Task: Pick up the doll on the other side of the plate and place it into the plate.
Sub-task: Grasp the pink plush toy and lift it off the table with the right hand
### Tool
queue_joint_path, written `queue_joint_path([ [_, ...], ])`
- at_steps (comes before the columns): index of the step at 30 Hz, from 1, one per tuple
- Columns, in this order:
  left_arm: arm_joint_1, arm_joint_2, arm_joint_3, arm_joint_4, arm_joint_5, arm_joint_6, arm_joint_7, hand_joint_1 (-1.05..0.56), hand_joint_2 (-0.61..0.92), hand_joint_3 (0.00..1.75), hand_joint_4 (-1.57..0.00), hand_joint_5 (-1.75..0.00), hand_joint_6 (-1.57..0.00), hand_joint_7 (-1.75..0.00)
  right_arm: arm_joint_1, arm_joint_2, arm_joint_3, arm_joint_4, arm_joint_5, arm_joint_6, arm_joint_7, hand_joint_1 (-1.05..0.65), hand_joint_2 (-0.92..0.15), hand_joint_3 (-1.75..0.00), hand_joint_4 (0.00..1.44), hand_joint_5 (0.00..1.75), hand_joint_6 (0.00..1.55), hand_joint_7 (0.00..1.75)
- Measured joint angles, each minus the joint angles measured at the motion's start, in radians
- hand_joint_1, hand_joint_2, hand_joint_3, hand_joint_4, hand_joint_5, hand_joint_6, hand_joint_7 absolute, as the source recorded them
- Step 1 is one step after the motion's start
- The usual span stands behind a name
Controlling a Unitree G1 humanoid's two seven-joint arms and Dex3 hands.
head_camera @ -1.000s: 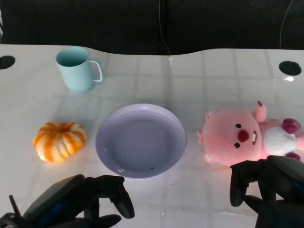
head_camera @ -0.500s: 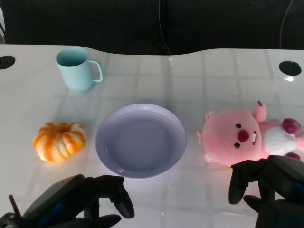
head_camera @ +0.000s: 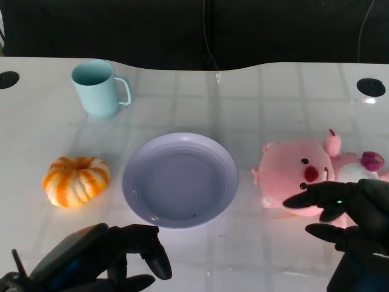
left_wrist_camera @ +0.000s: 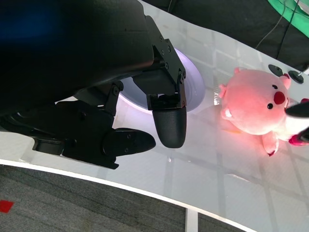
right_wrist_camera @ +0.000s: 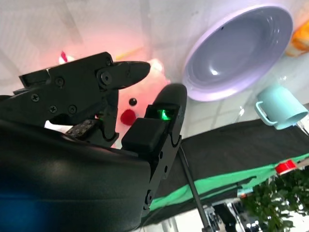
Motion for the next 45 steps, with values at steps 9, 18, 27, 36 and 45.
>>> queue_joint_path([
  [9, 0.0, 0.0, 0.0, 0.0, 0.001, 0.0, 0.0, -0.16, 0.92, 0.43, -0.69, -1.75, -0.65, -1.11, -0.027, -0.007, -0.039, 0.015, -0.043, 0.015, -0.021, -0.49, -0.91, -0.02, 0.2, 0.36, 0.35, 0.0],
  [18, -0.001, 0.001, -0.002, 0.001, 0.022, 0.0, 0.0, -0.16, 0.92, 0.42, -0.67, -1.74, -0.66, -1.09, -0.074, -0.046, -0.03, 0.006, -0.176, 0.156, 0.073, -0.62, -0.91, 0.0, 0.01, 0.42, 0.17, 0.0],
  [27, 0.0, 0.001, -0.001, -0.001, 0.039, 0.002, 0.0, -0.14, 0.92, 0.43, -0.68, -1.74, -0.68, -1.08, -0.143, -0.055, 0.021, 0.053, -0.285, 0.247, 0.142, -0.68, -0.9, 0.0, 0.0, 0.17, 0.09, 0.0],
  [36, -0.001, 0.001, -0.002, -0.001, 0.039, 0.0, -0.001, -0.16, 0.9, 0.45, -0.67, -1.73, -0.68, -1.08, -0.256, -0.059, 0.09, 0.22, -0.37, 0.306, 0.182, -0.68, -0.91, -0.01, 0.02, 0.2, 0.12, 0.02],
  [45, -0.001, 0.0, -0.01, -0.005, 0.043, 0.005, -0.001, -0.16, 0.9, 0.46, -0.68, -1.75, -0.68, -1.09, -0.333, -0.059, 0.138, 0.404, -0.371, 0.306, 0.165, -0.65, -0.92, -0.01, 0.05, 0.24, 0.17, 0.02],
])
